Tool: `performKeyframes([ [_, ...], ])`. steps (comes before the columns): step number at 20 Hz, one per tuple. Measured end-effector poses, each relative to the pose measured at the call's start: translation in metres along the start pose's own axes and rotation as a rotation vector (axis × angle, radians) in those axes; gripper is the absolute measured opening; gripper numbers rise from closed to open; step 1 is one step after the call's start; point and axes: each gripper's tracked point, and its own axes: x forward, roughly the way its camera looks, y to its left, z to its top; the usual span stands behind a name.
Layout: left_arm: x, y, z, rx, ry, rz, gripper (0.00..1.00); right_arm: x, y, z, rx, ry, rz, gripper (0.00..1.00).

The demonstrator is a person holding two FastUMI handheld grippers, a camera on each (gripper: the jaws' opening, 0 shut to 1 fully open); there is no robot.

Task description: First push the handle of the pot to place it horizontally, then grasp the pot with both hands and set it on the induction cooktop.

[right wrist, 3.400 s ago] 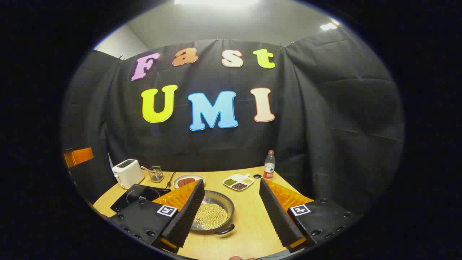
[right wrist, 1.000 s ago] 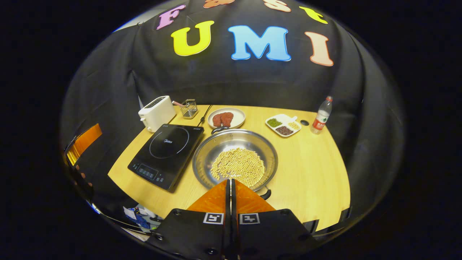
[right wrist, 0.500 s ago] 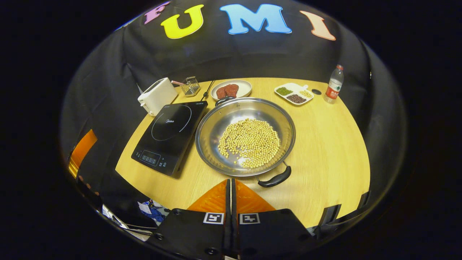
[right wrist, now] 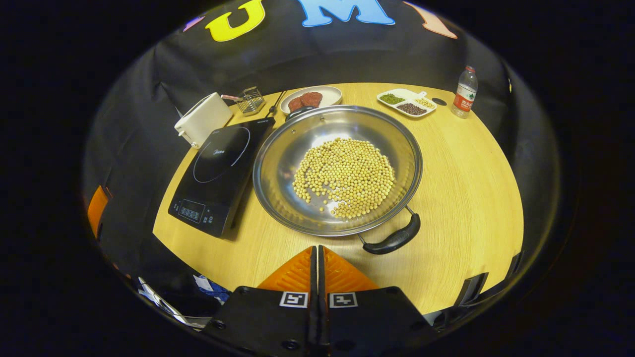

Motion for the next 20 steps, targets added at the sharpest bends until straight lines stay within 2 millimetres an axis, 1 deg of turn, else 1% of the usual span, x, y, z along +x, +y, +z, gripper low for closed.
performKeyframes([
  [1, 0.003, -0.001, -0.002, 0.007, 0.007, 0.0, 0.81, 0.005, -0.003, -0.002, 0.002, 0.014, -0.006, 0.02],
  [2, 0.006, -0.006, -0.003, 0.008, 0.014, -0.002, 0.76, 0.009, -0.006, -0.004, 0.004, 0.028, -0.008, 0.02],
  [3, 0.007, -0.008, -0.003, 0.008, 0.02, -0.004, 0.81, 0.012, -0.009, -0.005, 0.006, 0.038, -0.01, 0.02],
  [5, 0.012, -0.017, -0.005, 0.018, 0.037, -0.005, 0.81, 0.02, -0.018, -0.009, -0.005, 0.061, -0.019, 0.02],
  [6, 0.014, -0.02, -0.005, 0.026, 0.044, -0.002, 0.81, 0.022, -0.021, -0.01, -0.007, 0.069, -0.018, 0.0],
  [7, 0.014, -0.023, -0.006, 0.033, 0.05, 0.0, 0.76, 0.024, -0.024, -0.009, -0.008, 0.07, -0.016, 0.02],
  [8, 0.016, -0.028, -0.004, 0.04, 0.051, 0.0, 0.81, 0.025, -0.028, -0.008, -0.009, 0.07, -0.013, 0.01],
  [9, 0.018, -0.033, -0.002, 0.047, 0.05, -0.001, 0.81, 0.028, -0.031, -0.01, -0.017, 0.072, -0.011, 0.02],
  [11, 0.019, -0.042, 0.002, 0.073, 0.046, 0.005, 0.81, 0.028, -0.037, -0.011, -0.029, 0.078, -0.004, 0.02],
  [12, 0.02, -0.048, 0.005, 0.084, 0.043, 0.008, 0.76, 0.028, -0.038, -0.01, -0.026, 0.075, 0.008, 0.02],
  [14, 0.021, -0.061, 0.007, 0.093, 0.044, 0.008, 0.76, 0.029, -0.038, -0.009, -0.02, 0.086, 0.04, 0.0],
  [15, 0.023, -0.068, 0.009, 0.09, 0.043, 0.007, 0.77, 0.029, -0.04, -0.008, -0.021, 0.09, 0.049, 0.02],
  [18, 0.028, -0.088, 0.014, 0.078, 0.035, 0.012, 0.77, 0.029, -0.054, 0.002, -0.035, 0.088, 0.048, 0.02],
  [20, 0.031, -0.096, 0.015, 0.084, 0.035, 0.02, 0.76, 0.028, -0.066, 0.004, -0.037, 0.093, 0.047, 0.0],
])
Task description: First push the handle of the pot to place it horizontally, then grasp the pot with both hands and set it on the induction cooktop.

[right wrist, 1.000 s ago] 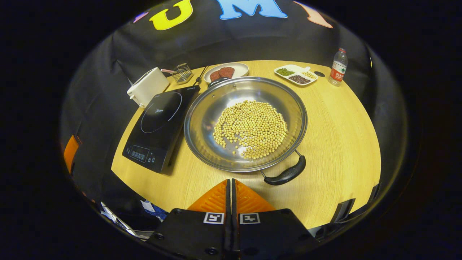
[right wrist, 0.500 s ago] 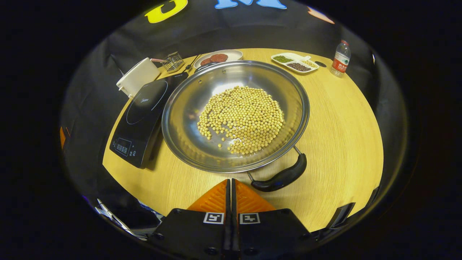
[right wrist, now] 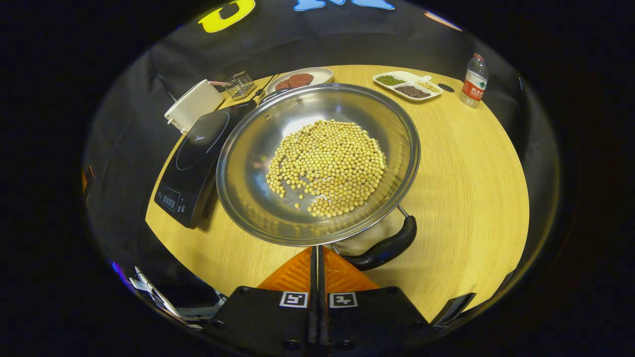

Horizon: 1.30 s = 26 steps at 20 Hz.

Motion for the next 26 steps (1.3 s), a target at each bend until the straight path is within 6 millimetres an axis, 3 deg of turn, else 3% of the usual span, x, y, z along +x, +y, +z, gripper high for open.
performKeyframes([
  [5, 0.002, -0.03, 0.002, -0.014, 0.004, -0.011, 0.77, -0.005, -0.033, 0.01, -0.026, 0.001, -0.012, 0.02],
  [6, 0.002, -0.035, 0.001, -0.017, 0.011, -0.008, 0.81, -0.006, -0.041, 0.012, -0.033, 0.001, -0.017, 0.02],
  [11, 0.005, -0.064, 0.001, -0.084, 0.017, -0.019, 0.77, -0.006, -0.068, 0.021, -0.041, 0.002, -0.018, 0.0],
  [12, 0.006, -0.068, 0.0, -0.099, 0.02, -0.013, 0.81, -0.005, -0.073, 0.022, -0.035, 0.002, -0.015, 0.02],
  [17, 0.008, -0.085, -0.011, -0.182, 0.053, 0.034, 0.81, -0.001, -0.097, 0.036, -0.064, -0.006, -0.02, 0.02],
  [18, 0.01, -0.09, -0.011, -0.202, 0.057, 0.042, 0.77, -0.002, -0.1, 0.036, -0.069, -0.01, -0.015, 0.02],
  [19, 0.011, -0.093, -0.012, -0.214, 0.06, 0.06, 0.81, -0.001, -0.105, 0.039, -0.069, -0.014, -0.012, 0.02],
  [25, 0.015, -0.097, -0.007, -0.263, 0.049, 0.168, 0.81, 0.001, -0.127, 0.056, -0.049, -0.054, 0.008, 0.02],
  [26, 0.016, -0.098, -0.004, -0.268, 0.044, 0.175, 0.77, 0.001, -0.129, 0.059, -0.042, -0.058, 0.01, 0.02],
])
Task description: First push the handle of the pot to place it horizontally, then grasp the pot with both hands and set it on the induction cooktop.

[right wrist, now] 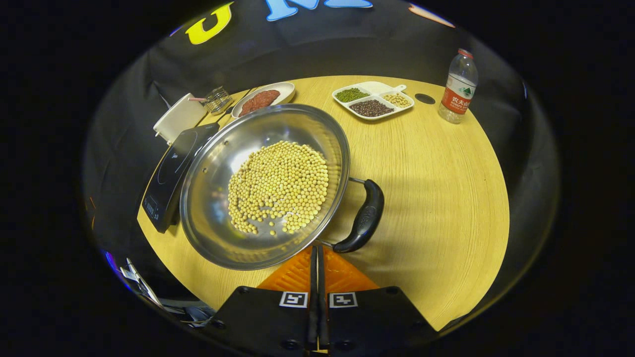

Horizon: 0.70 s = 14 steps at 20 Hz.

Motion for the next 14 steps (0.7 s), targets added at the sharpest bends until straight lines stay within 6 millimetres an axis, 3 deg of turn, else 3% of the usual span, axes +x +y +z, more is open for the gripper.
performKeyframes([
  [1, 0.0, -0.001, 0.002, -0.001, -0.004, 0.004, 0.81, 0.0, -0.002, 0.002, 0.005, -0.005, 0.001, 0.02],
  [9, 0.009, 0.003, 0.002, 0.017, 0.001, -0.019, 0.81, 0.004, -0.02, 0.021, 0.083, -0.049, -0.058, 0.02],
  [14, 0.021, 0.028, 0.002, 0.014, 0.018, -0.042, 0.81, -0.006, -0.03, 0.032, 0.142, -0.111, -0.139, 0.02],
])
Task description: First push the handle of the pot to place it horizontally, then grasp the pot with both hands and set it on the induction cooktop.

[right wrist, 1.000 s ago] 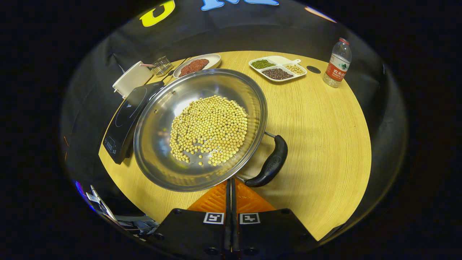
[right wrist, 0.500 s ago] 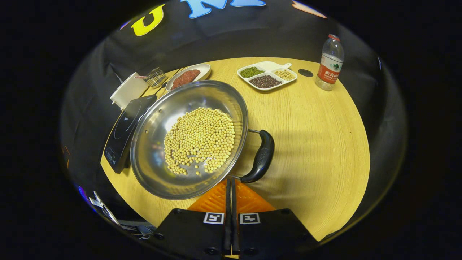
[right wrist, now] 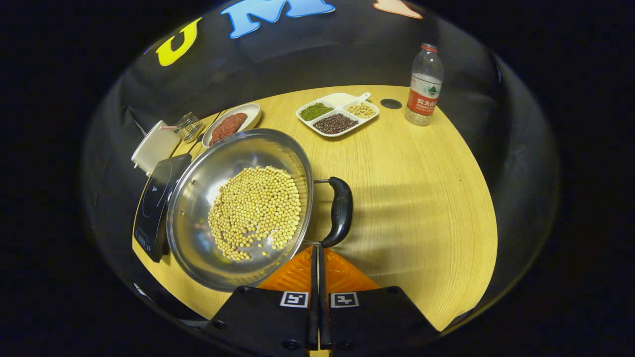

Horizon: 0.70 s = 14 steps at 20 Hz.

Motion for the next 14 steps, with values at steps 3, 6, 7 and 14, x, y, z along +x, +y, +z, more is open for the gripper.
performKeyframes([
  [3, 0.011, 0.021, 0.002, -0.022, 0.011, -0.009, 0.81, -0.014, -0.007, 0.017, 0.039, -0.083, -0.045, 0.1],
  [6, 0.027, 0.04, -0.003, -0.037, 0.04, -0.031, 0.81, -0.029, -0.014, 0.027, 0.088, -0.115, -0.072, 0.35],
  [7, 0.033, 0.046, -0.005, -0.04, 0.052, -0.038, 0.81, -0.036, -0.013, 0.03, 0.094, -0.128, -0.061, 0.43],
  [14, 0.089, 0.047, -0.006, -0.021, 0.142, -0.135, 0.81, -0.055, -0.012, 0.052, 0.115, -0.227, -0.063, 0.92],
])
